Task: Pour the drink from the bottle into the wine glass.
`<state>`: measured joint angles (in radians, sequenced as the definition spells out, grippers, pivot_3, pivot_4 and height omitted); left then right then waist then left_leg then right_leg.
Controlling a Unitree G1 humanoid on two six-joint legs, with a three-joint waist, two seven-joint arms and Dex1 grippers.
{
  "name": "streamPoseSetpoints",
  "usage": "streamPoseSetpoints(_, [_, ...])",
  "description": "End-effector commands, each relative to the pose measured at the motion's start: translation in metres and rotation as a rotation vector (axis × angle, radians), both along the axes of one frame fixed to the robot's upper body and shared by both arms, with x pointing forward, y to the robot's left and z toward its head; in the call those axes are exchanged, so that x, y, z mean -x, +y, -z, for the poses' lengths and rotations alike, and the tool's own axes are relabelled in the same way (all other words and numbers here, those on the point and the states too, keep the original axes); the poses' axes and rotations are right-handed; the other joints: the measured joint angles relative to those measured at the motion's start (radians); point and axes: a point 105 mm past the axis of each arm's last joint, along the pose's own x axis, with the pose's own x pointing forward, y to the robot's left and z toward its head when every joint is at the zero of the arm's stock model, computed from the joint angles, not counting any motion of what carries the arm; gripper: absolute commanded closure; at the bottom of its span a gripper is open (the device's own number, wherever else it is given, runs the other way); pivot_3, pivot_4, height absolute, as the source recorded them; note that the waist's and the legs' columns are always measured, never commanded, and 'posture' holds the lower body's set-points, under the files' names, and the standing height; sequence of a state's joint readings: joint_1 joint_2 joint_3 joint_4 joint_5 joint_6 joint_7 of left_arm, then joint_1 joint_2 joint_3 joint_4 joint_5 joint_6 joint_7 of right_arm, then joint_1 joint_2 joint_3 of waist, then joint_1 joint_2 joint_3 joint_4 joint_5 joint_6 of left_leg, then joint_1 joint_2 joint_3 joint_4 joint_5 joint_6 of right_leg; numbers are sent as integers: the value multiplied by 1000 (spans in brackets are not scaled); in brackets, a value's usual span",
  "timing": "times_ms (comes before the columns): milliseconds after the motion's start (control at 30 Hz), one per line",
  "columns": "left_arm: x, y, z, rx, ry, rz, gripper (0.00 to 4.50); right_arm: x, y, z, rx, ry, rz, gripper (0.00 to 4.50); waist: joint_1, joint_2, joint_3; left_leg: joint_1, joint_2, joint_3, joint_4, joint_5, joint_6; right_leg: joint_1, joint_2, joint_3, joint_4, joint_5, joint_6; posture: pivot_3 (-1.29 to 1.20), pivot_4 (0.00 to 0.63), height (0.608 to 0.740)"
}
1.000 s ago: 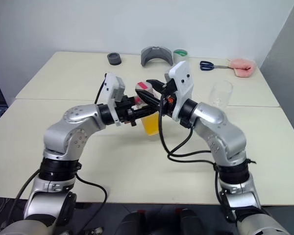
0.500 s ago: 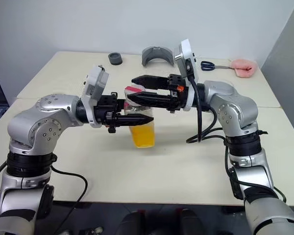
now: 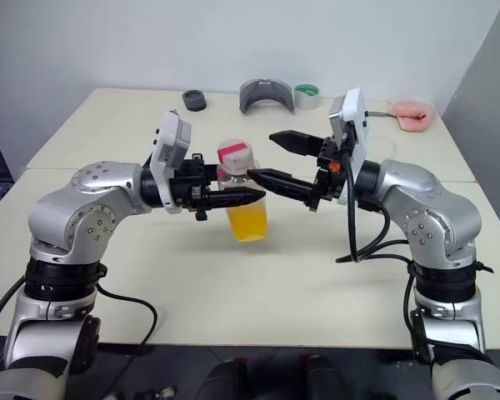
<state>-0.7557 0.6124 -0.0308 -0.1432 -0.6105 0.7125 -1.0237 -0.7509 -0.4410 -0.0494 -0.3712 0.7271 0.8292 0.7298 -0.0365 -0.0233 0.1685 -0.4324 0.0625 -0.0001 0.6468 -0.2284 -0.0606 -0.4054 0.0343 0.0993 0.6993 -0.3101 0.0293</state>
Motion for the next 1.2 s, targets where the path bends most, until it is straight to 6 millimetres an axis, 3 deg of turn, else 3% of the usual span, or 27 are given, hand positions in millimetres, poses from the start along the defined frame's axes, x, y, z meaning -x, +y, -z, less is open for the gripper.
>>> streamPoseSetpoints(33, [-2,2,-14,46,-70,-35,2412,11,10,-8,-38,-66,23,42,0,0,0,0,0,0,0,0,0,0,0,0,0,0,0,0,150,740])
streamPoseSetpoints(500, [-2,-4,-12,57,-75,-17,2412,2,23,-20,-117,-46,21,42,3,0,0,0,0,0,0,0,0,0,0,0,0,0,0,0,150,740])
streamPoseSetpoints(867, [0,-6,-12,62,-74,-4,2412,3,34,-16,-108,-20,-57,42,3,0,0,0,0,0,0,0,0,0,0,0,0,0,0,0,150,740])
streamPoseSetpoints(967, [1,-7,-11,63,-74,-2,2412,2,35,-16,-109,-21,-61,644,3,0,0,0,0,0,0,0,0,0,0,0,0,0,0,0,150,740])
streamPoseSetpoints(1167, [2,-9,-11,68,-73,1,2412,0,36,-18,-103,-48,-55,2721,3,0,0,0,0,0,0,0,0,0,0,0,0,0,0,0,150,740])
streamPoseSetpoints(1200, [2,-9,-11,68,-74,1,2412,0,37,-18,-103,-53,-53,2739,3,0,0,0,0,0,0,0,0,0,0,0,0,0,0,0,150,740])
